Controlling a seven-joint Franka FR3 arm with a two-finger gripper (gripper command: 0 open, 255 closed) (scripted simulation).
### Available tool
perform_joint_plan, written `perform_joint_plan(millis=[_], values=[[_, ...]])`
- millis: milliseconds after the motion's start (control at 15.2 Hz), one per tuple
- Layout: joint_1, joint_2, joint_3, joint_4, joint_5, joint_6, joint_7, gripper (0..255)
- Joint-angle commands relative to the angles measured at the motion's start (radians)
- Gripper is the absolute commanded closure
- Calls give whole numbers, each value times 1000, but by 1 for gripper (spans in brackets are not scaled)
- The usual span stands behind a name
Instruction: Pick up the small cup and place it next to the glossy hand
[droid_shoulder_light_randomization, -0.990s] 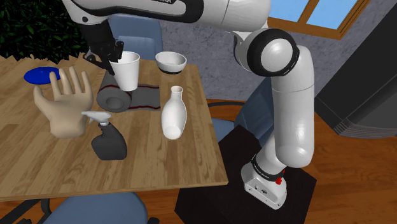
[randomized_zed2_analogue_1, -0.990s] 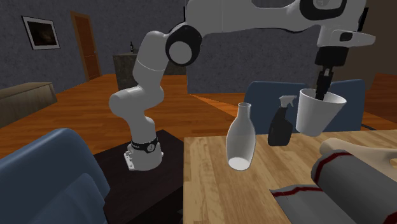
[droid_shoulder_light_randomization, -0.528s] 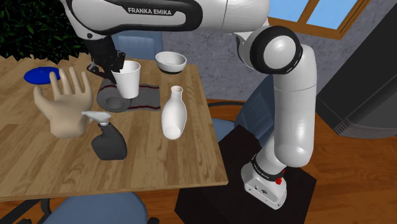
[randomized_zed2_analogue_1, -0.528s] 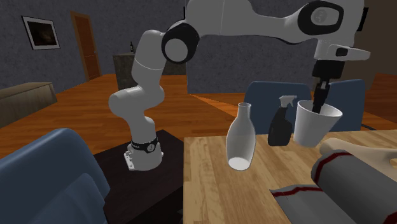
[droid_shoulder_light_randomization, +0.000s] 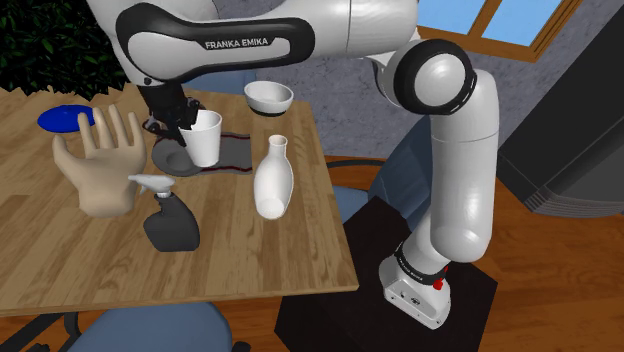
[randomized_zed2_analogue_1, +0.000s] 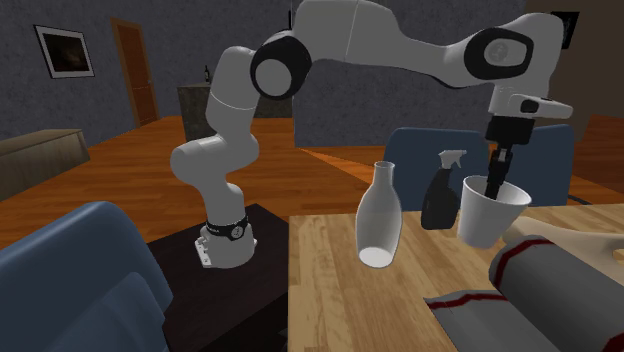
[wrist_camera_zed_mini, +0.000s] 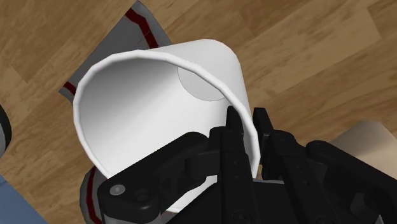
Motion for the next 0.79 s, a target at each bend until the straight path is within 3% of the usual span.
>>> perform_joint_plan(millis=[0,726], values=[[-5,1,-1,-26,-2,27,6,255],[-18,26,-12,-139,-23,155,40,255]])
